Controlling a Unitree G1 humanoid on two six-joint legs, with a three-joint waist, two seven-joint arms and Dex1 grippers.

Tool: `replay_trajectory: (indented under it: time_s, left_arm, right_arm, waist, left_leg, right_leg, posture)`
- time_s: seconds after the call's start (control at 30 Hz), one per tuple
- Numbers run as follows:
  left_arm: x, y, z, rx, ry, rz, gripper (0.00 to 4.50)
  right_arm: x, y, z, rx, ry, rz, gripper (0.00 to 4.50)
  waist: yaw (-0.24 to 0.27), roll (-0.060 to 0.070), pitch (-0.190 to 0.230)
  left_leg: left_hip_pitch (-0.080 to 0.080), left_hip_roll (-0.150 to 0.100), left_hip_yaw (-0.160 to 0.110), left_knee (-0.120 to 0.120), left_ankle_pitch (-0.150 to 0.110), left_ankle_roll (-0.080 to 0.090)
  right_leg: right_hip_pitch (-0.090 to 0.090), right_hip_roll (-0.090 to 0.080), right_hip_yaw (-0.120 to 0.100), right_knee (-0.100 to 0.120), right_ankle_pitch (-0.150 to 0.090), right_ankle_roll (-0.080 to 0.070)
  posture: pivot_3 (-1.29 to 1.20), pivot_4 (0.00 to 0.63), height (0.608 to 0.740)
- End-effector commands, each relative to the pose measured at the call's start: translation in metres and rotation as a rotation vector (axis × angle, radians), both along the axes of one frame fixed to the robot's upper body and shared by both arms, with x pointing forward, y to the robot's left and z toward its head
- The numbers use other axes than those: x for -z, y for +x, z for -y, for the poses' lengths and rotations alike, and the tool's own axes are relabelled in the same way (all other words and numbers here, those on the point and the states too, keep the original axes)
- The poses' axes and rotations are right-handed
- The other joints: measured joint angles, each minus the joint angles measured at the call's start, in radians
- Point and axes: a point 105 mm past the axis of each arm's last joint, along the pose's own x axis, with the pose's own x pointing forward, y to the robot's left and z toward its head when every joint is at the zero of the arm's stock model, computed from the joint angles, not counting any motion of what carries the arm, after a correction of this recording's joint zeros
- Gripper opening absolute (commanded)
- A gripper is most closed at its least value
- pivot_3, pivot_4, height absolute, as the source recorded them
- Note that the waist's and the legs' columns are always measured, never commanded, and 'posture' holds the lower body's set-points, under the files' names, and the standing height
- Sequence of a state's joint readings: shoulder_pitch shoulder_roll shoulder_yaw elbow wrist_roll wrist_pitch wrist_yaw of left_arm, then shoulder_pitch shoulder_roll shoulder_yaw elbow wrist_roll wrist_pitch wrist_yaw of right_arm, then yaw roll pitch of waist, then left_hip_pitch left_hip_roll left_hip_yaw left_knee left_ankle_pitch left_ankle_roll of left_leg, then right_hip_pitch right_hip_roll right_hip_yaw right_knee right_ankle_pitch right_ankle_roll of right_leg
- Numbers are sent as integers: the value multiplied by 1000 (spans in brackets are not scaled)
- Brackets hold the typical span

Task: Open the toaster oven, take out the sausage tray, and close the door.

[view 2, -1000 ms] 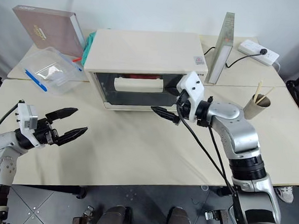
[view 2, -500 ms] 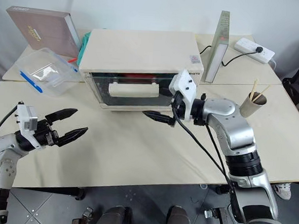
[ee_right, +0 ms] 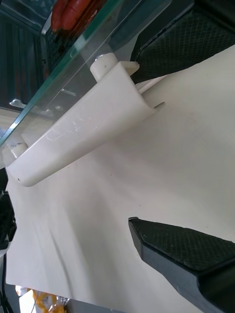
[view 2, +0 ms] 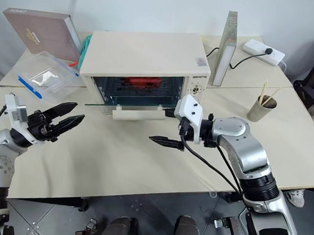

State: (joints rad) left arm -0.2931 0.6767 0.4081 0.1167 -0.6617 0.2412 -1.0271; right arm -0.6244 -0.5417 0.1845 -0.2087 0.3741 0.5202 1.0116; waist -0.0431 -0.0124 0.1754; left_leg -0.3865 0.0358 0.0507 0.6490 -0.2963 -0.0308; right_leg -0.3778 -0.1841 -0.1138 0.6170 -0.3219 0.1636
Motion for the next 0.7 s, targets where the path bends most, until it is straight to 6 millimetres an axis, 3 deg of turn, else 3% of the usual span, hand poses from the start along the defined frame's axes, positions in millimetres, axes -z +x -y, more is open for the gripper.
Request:
replay_trajectory:
  time_s: [0.03, 0.17, 0.27, 0.5, 0.7]
  left_arm:
    - [-18, 6, -5, -16, -13, 63, 2018]
    - [-38, 20, -8, -27, -84, 118, 846]
    - [-37, 27, -4, 4, -84, 108, 21]
    - [-15, 31, 29, 194, -20, 11, 21]
    - [-13, 41, 56, 294, -12, -3, 21]
  right_arm:
    - [-3, -14, -15, -93, 2, 27, 4500]
    - [-3, -12, -17, -95, 0, 37, 4500]
    - [-3, -12, -18, -96, 3, 40, 4500]
    - [-2, -12, -17, -94, 2, 42, 4500]
    - [0, -13, -16, -85, -5, 38, 4500]
  waist:
    - [2, 0, 0]
    - [11, -1, 1]
    - [15, -1, 1]
    - [15, -2, 1]
    - [16, -2, 1]
  left_leg:
    - [0, 0, 0, 0, 0, 0]
    - [0, 0, 0, 0, 0, 0]
    - [-1, 0, 0, 0, 0, 0]
    - [-1, 0, 0, 0, 0, 0]
    - [-1, 0, 0, 2, 0, 0]
  right_leg:
    - [0, 0, 0, 0, 0, 0]
    - [0, 0, 0, 0, 0, 0]
    - [0, 0, 0, 0, 0, 0]
    - [0, 0, -1, 0, 0, 0]
    - [0, 0, -1, 0, 0, 0]
  posture:
    - [0, 150, 740]
    - [0, 150, 740]
    - [0, 150, 740]
    - [0, 150, 740]
    - [0, 150, 740]
